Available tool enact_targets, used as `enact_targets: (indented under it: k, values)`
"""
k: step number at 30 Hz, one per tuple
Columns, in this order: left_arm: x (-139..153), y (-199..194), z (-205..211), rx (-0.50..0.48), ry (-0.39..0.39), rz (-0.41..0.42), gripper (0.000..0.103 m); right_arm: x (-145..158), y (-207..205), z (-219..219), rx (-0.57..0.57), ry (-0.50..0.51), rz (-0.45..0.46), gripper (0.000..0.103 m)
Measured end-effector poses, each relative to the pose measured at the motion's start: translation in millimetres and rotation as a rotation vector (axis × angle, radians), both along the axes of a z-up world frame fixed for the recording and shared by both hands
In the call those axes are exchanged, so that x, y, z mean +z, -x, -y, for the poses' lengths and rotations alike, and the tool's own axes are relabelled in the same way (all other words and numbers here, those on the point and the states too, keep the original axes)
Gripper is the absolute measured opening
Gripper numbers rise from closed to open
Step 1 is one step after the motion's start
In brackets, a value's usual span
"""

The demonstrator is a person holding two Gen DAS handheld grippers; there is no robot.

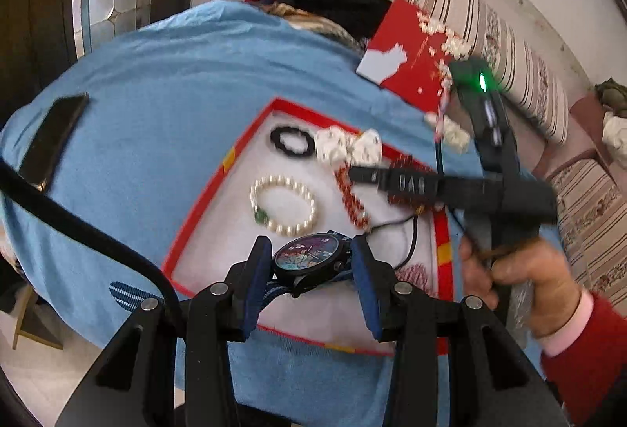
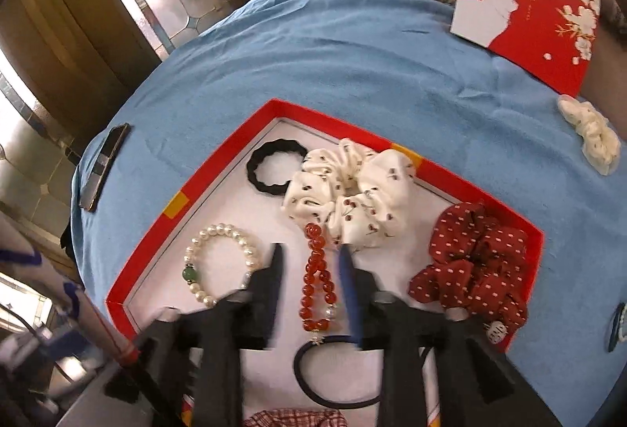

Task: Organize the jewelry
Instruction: 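Carry the watch into the red tray with the left gripper while the right drops the red bead bracelet there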

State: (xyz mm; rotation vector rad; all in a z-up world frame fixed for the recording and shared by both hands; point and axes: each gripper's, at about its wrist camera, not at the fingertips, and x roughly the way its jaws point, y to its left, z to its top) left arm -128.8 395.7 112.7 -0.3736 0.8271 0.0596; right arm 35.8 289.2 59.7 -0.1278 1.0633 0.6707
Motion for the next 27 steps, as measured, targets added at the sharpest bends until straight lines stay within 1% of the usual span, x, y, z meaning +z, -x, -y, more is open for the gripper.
enact_targets:
  k: [3,7,9,11,13,14,15,18,22,23,24,27]
  values:
    - [18.2,-5.5,-1.2,0.007,-0.026,0.031,0.040,13.4,6.7,12.3,-0.003,-0.010,0.041,0.040]
    - [40.8,-16.9,0.8,0.012,-0.069,0.073,0.040,39.4,28.0,37.3,-0.001,-0.008,0.153,0.042]
    - [46.6,-29.3,3.4,0.013,-0.087,0.084,0.040,49.5,39.4,52.9,-0.007,-0.008,0.196,0.043]
    - [45.8,-41.2,8.0,0.021,-0.117,0.088,0.040,56.4,53.5,72.5,-0.012,-0.010,0.226,0.043]
    - [38.6,-52.2,17.0,0.028,-0.186,0.076,0.040,58.0,66.0,89.8,-0.022,-0.007,0.239,0.043]
    - [30.2,-57.6,22.5,0.025,-0.215,0.054,0.040,57.5,72.1,99.3,-0.029,-0.006,0.239,0.043]
    - [20.1,-60.9,26.3,0.013,-0.212,0.026,0.040,56.5,76.4,106.8,-0.036,-0.007,0.235,0.043]
    - [-11.0,-60.4,30.5,-0.014,-0.132,-0.063,0.040,52.1,91.7,133.9,-0.063,-0.012,0.221,0.043]
    - [-33.2,-45.3,39.3,-0.025,-0.104,-0.128,0.040,48.2,105.4,158.2,-0.091,-0.006,0.223,0.043]
    - [-37.1,-41.2,40.9,-0.030,-0.094,-0.139,0.017,46.5,107.1,162.4,-0.098,-0.010,0.217,0.043]
    - [-40.5,-39.0,42.4,-0.032,-0.095,-0.159,0.012,44.6,108.3,166.3,-0.107,-0.018,0.210,0.043]
    - [-44.5,-35.5,44.4,-0.026,-0.098,-0.162,0.013,38.9,111.6,175.5,-0.131,-0.038,0.194,0.043]
